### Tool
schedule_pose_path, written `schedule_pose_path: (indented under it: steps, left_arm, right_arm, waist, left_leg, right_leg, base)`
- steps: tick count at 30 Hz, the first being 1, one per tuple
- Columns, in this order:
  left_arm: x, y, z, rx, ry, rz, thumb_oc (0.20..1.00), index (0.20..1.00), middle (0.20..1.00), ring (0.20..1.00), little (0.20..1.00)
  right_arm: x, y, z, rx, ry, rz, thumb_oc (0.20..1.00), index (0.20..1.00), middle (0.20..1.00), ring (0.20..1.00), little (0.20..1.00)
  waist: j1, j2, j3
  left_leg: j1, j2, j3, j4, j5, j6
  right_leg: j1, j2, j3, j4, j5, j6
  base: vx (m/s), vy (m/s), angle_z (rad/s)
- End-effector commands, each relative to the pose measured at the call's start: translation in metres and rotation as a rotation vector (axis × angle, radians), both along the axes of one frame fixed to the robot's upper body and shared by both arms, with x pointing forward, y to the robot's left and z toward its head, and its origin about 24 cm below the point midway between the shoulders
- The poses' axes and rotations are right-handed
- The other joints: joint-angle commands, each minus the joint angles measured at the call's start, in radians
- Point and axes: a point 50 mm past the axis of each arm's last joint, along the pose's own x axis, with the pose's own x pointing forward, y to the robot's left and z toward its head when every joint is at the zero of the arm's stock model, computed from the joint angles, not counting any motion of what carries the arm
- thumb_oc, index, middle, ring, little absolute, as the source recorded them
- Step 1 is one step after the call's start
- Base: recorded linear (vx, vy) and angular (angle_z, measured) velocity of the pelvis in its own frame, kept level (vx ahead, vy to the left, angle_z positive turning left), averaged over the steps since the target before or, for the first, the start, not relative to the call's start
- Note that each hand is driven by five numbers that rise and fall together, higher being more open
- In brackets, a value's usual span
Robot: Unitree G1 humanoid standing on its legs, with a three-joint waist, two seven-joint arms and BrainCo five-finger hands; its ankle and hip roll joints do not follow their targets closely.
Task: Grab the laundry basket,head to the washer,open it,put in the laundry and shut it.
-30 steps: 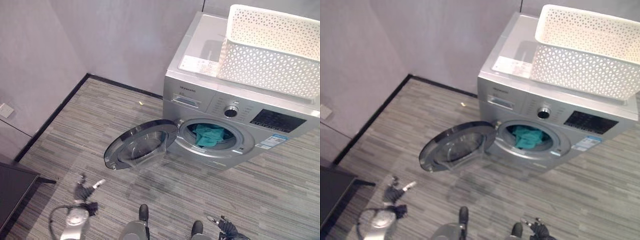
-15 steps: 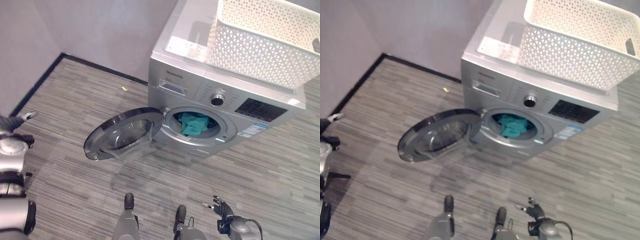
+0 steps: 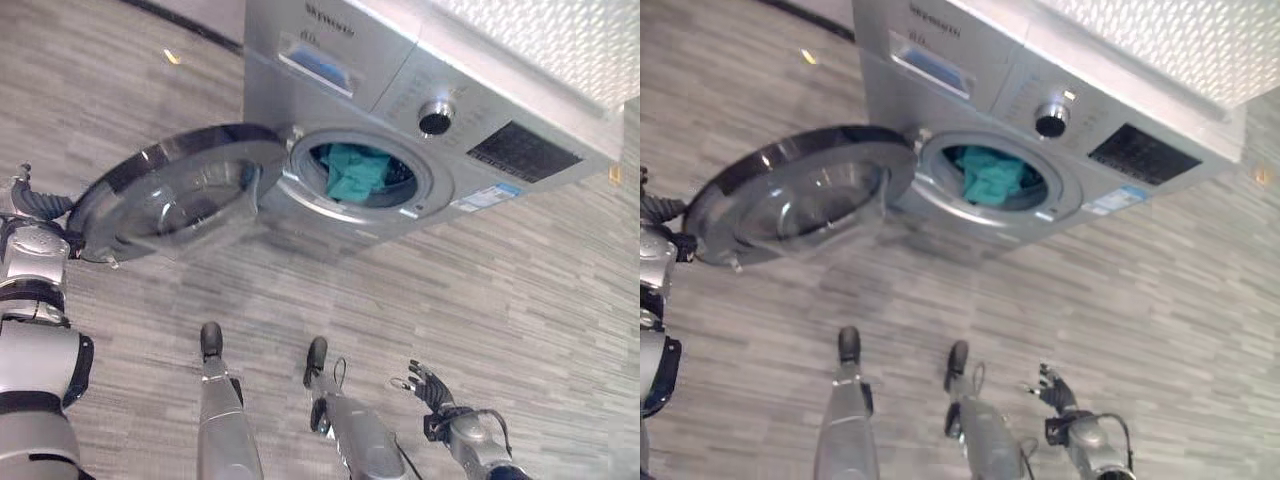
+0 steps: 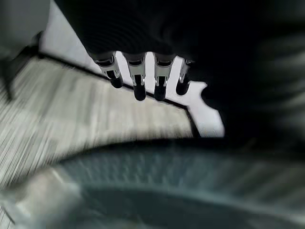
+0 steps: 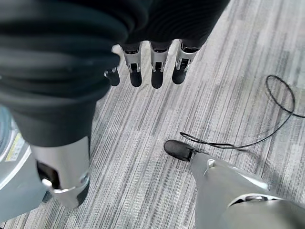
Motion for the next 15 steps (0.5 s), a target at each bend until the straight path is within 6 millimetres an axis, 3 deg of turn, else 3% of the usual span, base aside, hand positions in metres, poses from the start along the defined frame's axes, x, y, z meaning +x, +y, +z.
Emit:
schedule_pose_path:
  steps: [1,2,6,7,8,11,15]
  left_arm:
    - [0.004,-0.009,-0.015,-0.052,0.039,-0.061,1.000,1.000,1.000,1.000,1.000]
    - [0.004,-0.009,-0.015,-0.052,0.039,-0.061,1.000,1.000,1.000,1.000,1.000]
    - [0.010,-0.052,-0.079,-0.137,0.169,-0.185,1.000,1.000,1.000,1.000,1.000]
    - [0.010,-0.052,-0.079,-0.137,0.169,-0.185,1.000,1.000,1.000,1.000,1.000]
    - [0.007,-0.086,-0.122,-0.232,0.245,-0.274,1.000,1.000,1.000,1.000,1.000]
    - [-0.009,-0.145,-0.181,-0.336,0.377,-0.444,1.000,1.000,1.000,1.000,1.000]
    - [-0.037,-0.229,-0.228,-0.500,0.464,-0.651,1.000,1.000,1.000,1.000,1.000]
  right_arm:
    - [-0.005,-0.017,0.003,-0.010,-0.012,-0.049,1.000,1.000,1.000,1.000,1.000]
    - [-0.005,-0.017,0.003,-0.010,-0.012,-0.049,1.000,1.000,1.000,1.000,1.000]
    - [-0.013,-0.021,0.001,-0.029,0.003,-0.032,1.000,1.000,1.000,1.000,1.000]
    - [-0.013,-0.021,0.001,-0.029,0.003,-0.032,1.000,1.000,1.000,1.000,1.000]
    - [-0.016,-0.026,0.000,-0.051,0.019,-0.030,1.000,1.000,1.000,1.000,1.000]
    - [-0.021,-0.038,0.000,-0.101,0.046,-0.024,1.000,1.000,1.000,1.000,1.000]
    - [-0.026,-0.046,-0.001,-0.130,0.069,-0.031,1.000,1.000,1.000,1.000,1.000]
  waist:
    - [-0.030,-0.010,-0.053]
    - [-0.030,-0.009,-0.054]
    - [-0.046,0.000,-0.072]
    - [-0.046,0.000,-0.072]
    - [-0.049,0.013,-0.079]
    - [-0.048,0.036,-0.090]
    - [-0.045,0.064,-0.096]
  left_leg:
    - [-0.022,0.024,-0.044,0.010,0.005,-0.016]
    - [-0.022,0.024,-0.045,0.010,0.005,-0.016]
    - [0.003,0.024,-0.028,0.003,-0.004,-0.016]
    - [0.003,0.024,-0.028,0.003,-0.004,-0.016]
    - [0.021,0.019,-0.020,-0.004,-0.006,-0.014]
    - [0.055,0.012,-0.002,-0.015,-0.012,-0.012]
    - [0.111,0.005,0.023,-0.032,-0.018,-0.009]
  right_leg:
    - [-0.003,-0.071,0.101,0.052,-0.041,0.093]
    - [-0.003,-0.071,0.101,0.052,-0.041,0.093]
    - [0.001,-0.075,0.115,0.055,-0.047,0.088]
    - [0.001,-0.075,0.115,0.055,-0.047,0.088]
    - [0.006,-0.078,0.118,0.061,-0.055,0.084]
    - [0.016,-0.083,0.128,0.074,-0.066,0.079]
    - [0.034,-0.085,0.142,0.093,-0.082,0.072]
  base:
    - [-0.01,-0.006,0.14]
    - [-0.01,0.010,0.05]
    - [0.00,0.023,-0.05]
    - [0.01,0.039,-0.11]
    - [0.02,0.054,-0.12]
    - [0.02,0.057,-0.06]
    - [0.04,0.024,-0.21]
